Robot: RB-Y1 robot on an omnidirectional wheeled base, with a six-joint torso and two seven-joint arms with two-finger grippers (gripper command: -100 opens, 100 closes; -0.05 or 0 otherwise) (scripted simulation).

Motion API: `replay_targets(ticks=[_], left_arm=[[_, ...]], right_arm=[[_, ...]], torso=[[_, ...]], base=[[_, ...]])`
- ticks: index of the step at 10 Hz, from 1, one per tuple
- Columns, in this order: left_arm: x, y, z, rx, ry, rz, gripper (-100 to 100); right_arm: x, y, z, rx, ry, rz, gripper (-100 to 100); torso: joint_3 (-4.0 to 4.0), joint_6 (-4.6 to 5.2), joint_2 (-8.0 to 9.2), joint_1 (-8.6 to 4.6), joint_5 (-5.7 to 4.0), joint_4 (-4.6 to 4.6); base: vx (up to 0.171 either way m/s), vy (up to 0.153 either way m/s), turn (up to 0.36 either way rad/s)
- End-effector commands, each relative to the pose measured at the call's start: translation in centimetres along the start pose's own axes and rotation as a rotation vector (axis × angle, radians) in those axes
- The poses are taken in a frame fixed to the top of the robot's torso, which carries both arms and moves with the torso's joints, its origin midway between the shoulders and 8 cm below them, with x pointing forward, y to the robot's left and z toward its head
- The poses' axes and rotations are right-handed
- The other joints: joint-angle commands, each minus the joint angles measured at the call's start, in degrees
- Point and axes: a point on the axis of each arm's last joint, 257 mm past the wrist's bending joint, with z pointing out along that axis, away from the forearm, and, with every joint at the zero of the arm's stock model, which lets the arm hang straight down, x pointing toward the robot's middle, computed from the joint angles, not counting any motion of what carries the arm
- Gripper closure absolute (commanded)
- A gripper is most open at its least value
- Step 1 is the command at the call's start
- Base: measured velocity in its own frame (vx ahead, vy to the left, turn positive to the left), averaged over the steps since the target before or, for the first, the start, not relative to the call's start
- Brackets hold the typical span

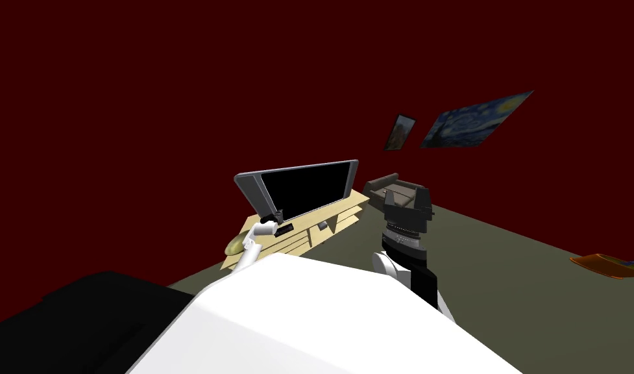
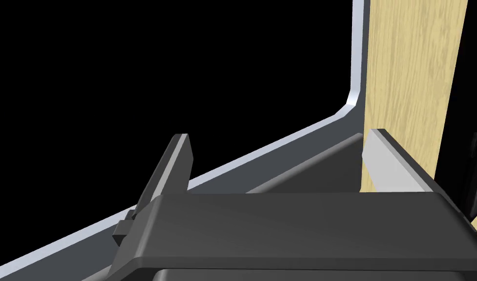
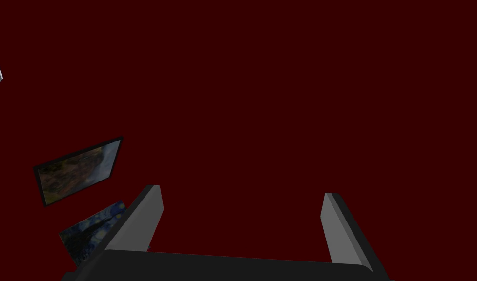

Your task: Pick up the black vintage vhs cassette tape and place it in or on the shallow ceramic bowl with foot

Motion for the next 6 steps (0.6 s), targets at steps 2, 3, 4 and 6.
replay_targets(ticks=[2, 3, 4, 6], left_arm=[[-0.4, 2.3, 0.8, -0.099, -0.014, -0.048, -100], [-0.5, 3.0, 0.8, -0.127, -0.020, -0.047, -100], [-0.6, 3.3, 0.7, -0.139, -0.022, -0.047, -100], [-0.9, 5.0, 0.9, -0.211, -0.034, -0.077, -100]], right_arm=[[0.0, 0.0, 0.0, 0.000, 0.000, 0.000, 0], [0.0, 0.0, 0.0, 0.000, 0.000, 0.000, 0], [0.0, 0.0, 0.0, 0.000, 0.000, 0.000, 0], [0.0, 0.0, 0.0, 0.000, 0.000, 0.000, 0]], torso=[[0.00, -0.01, 0.00, -0.01, 0.00, 0.00], [0.01, 0.00, 0.02, -0.02, 0.00, 0.00], [0.00, -0.01, 0.00, -0.03, 0.00, 0.00], [-0.02, 0.01, -0.03, -0.06, -0.01, -0.01]], base=[[-0.018, 0.027, -0.064], [-0.013, 0.023, -0.036], [-0.002, 0.010, 0.010], [-0.006, 0.019, -0.062]])
